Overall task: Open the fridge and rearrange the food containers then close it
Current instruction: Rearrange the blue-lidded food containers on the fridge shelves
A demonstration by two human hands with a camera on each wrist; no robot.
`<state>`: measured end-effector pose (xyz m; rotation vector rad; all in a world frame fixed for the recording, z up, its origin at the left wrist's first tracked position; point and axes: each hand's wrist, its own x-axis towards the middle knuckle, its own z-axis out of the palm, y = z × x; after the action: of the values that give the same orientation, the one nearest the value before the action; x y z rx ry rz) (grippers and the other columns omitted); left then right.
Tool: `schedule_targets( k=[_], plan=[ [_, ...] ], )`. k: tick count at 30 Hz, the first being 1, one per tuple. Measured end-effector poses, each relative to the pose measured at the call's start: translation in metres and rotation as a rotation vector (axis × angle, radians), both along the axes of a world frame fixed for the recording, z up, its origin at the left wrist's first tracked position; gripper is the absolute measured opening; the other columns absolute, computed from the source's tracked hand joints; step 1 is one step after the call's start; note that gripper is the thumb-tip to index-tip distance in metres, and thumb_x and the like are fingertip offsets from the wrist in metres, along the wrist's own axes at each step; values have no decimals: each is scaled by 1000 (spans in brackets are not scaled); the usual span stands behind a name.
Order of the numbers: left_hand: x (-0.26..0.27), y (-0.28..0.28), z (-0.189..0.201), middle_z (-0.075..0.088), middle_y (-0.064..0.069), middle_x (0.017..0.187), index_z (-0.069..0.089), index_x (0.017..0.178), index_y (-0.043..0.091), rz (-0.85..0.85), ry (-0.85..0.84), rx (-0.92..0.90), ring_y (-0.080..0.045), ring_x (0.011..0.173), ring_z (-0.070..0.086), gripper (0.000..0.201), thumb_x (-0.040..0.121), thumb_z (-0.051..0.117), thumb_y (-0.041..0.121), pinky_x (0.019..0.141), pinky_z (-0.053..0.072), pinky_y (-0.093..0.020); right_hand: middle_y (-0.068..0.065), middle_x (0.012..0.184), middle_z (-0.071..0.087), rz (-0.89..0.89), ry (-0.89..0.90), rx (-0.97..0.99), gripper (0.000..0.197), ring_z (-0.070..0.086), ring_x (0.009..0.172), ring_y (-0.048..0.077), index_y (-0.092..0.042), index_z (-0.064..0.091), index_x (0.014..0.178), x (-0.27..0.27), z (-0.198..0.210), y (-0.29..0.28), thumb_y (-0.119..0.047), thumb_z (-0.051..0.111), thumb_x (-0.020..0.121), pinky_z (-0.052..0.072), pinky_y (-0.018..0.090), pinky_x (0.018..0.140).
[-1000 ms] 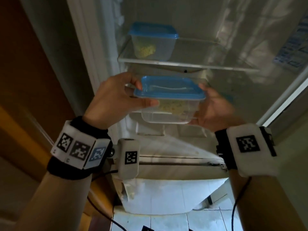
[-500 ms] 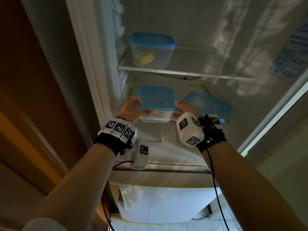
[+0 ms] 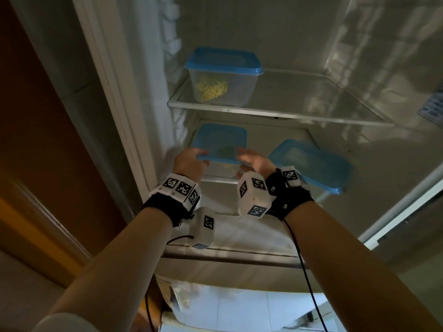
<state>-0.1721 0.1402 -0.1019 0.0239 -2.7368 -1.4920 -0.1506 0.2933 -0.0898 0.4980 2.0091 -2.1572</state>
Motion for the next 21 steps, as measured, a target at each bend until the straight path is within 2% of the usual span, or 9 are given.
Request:
schedule_targets(
  k=[2, 3, 6, 9, 11, 13, 17, 19, 21],
  plan=[
    [-1, -1, 0, 52, -14, 137, 61, 121, 9, -32, 23, -82, -25, 127, 47, 38, 83, 57, 9, 110, 33, -28, 9, 124, 52, 29, 16, 75, 45, 50, 114, 25, -9, 46, 135, -9, -1, -1, -5, 45, 91, 42, 37, 100],
    [-2, -2, 0, 44, -12, 145, 59, 123, 10, -54, 43, -153, -24, 135, 37, 39, 85, 55, 9, 114, 25, -27, 9, 124, 51, 42, 19, 109, 45, 50, 115, 25, -8, 45, 135, -13, -1, -1, -3, 43, 91, 41, 36, 101],
    [-3, -5, 0, 29, -6, 155, 56, 127, 9, -128, 83, -226, -16, 146, 15, 41, 87, 49, 7, 120, 8, -27, 8, 103, 53, 81, 12, 175, 45, 51, 86, 19, -9, 46, 134, -22, -3, -4, 2, 39, 91, 48, 29, 79],
    [-2, -7, 2, 35, -11, 151, 56, 125, 3, -124, 86, -152, -19, 145, 19, 40, 86, 49, 1, 119, 10, -26, 19, 99, 60, 82, 7, 178, 45, 46, 75, 19, -8, 49, 132, -28, -7, -9, 3, 40, 89, 48, 30, 75],
    [0, -7, 3, 38, -14, 149, 56, 125, 0, -114, 104, -126, -21, 143, 25, 39, 86, 48, -1, 115, 14, -24, 6, 81, 54, 63, -5, 162, 43, 44, 69, 12, -9, 52, 130, -29, -8, -12, 3, 40, 89, 45, 23, 67],
    [4, -9, 6, 41, -13, 147, 55, 126, 1, -109, 131, -161, -24, 138, 34, 40, 87, 47, 1, 113, 23, -28, 0, 77, 47, 43, -27, 140, 42, 44, 69, 9, -12, 55, 127, -29, -8, -15, 2, 40, 90, 46, 21, 63],
    [7, -10, 10, 51, -16, 138, 57, 123, 0, -116, 107, -190, -29, 129, 46, 37, 87, 46, 2, 105, 35, -30, 9, 99, 50, 58, -34, 129, 43, 49, 78, 15, -13, 54, 128, -25, -7, -17, 3, 42, 89, 50, 20, 58],
    [6, -9, 10, 59, -26, 123, 62, 110, -6, -124, 66, -131, -36, 119, 52, 30, 86, 45, 1, 100, 39, -33, 14, 107, 58, 31, -33, 128, 43, 49, 82, 18, -12, 55, 127, -24, -6, -17, 3, 42, 89, 52, 25, 68],
    [9, -8, 13, 61, -28, 114, 63, 104, -7, -123, 21, -57, -38, 112, 55, 26, 86, 46, 1, 98, 41, -36, 21, 131, 54, 19, -31, 139, 41, 48, 93, 23, -13, 57, 125, -21, 0, -18, 2, 42, 90, 49, 32, 86]
  ],
)
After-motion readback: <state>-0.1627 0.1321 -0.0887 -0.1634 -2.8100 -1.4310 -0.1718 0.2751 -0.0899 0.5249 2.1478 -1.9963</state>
